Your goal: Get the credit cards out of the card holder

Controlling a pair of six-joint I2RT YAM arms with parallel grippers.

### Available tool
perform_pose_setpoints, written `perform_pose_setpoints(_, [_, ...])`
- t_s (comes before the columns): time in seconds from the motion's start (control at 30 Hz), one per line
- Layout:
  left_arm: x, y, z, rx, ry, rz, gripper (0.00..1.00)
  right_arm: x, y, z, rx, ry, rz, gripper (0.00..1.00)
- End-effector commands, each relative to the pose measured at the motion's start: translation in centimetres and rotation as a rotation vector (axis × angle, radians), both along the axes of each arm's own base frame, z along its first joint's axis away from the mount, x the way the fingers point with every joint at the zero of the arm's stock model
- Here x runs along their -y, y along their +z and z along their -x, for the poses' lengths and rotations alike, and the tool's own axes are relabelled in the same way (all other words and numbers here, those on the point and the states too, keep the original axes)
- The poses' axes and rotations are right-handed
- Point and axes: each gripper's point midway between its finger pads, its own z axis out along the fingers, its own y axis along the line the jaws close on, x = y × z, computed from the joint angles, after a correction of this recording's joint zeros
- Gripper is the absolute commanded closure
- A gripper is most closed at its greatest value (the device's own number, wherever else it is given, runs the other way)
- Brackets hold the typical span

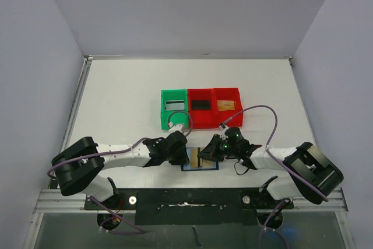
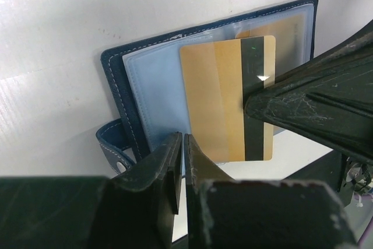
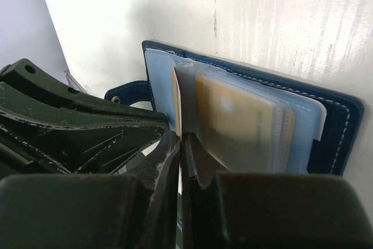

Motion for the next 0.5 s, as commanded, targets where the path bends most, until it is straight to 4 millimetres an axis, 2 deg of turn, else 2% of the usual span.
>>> perform_pose_setpoints(0.0, [1.0,1.0,-0.7,0.022,-0.003,0.03,0.93,-0.9,2.1,-1.5,0.076,0.0,-0.047,1.0])
perform_pose_setpoints(0.23, [0.6,2.1,-1.2,0.056,0.032,0.056,0.9,0.0,2.6,-1.5,0.122,-0.006,-0.004,1.0])
perform_pose_setpoints(0.3, [-0.1,1.3,-0.8,0.046,0.035,0.039,0.89,0.1,3.3,-1.5,0.162,-0.003,-0.008,1.0])
perform_pose_setpoints(0.47, [-0.5,1.4,-1.0,0.058,0.059,0.039,0.87,1.2,4.1,-2.1,0.233,-0.06,0.054,1.0])
